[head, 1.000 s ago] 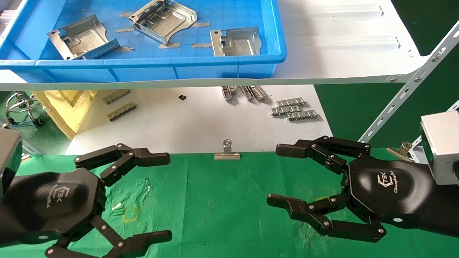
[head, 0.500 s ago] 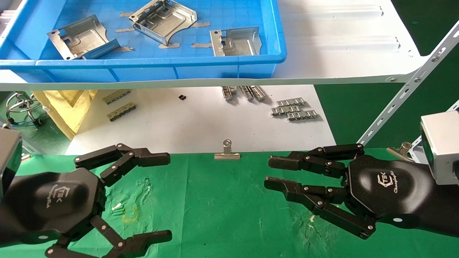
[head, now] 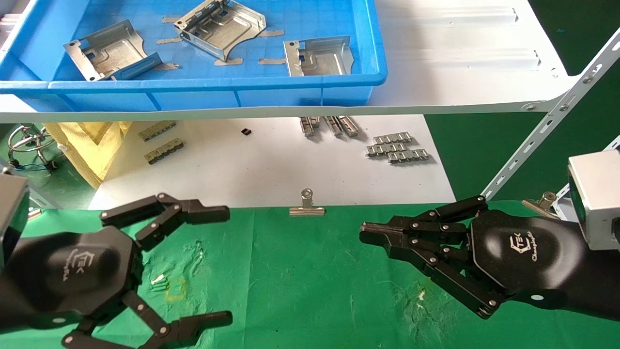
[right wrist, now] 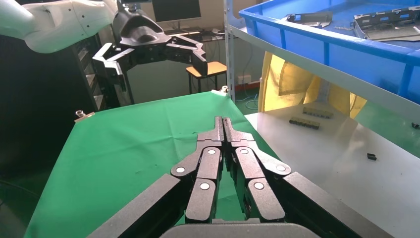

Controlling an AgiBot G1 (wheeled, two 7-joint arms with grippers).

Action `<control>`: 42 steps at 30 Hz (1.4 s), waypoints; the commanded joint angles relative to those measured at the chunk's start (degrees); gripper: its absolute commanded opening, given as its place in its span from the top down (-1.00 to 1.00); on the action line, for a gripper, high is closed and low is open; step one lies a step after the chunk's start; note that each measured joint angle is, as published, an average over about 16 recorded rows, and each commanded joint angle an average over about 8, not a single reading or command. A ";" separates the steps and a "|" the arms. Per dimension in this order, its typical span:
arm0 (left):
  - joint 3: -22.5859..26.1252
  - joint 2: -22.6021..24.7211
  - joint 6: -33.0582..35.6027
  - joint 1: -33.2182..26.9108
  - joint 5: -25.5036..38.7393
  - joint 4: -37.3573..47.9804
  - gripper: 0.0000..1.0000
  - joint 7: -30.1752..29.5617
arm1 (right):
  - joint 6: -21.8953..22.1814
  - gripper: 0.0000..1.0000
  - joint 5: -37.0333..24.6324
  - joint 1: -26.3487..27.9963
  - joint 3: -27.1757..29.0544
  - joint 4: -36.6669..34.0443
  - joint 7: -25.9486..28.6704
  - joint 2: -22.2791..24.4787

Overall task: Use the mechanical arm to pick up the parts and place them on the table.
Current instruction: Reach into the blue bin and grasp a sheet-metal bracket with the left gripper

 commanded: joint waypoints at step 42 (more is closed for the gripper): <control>21.98 37.27 -33.50 -57.44 45.51 69.90 1.00 0.87 | 0.00 -1.00 0.00 0.00 0.00 0.00 0.00 0.00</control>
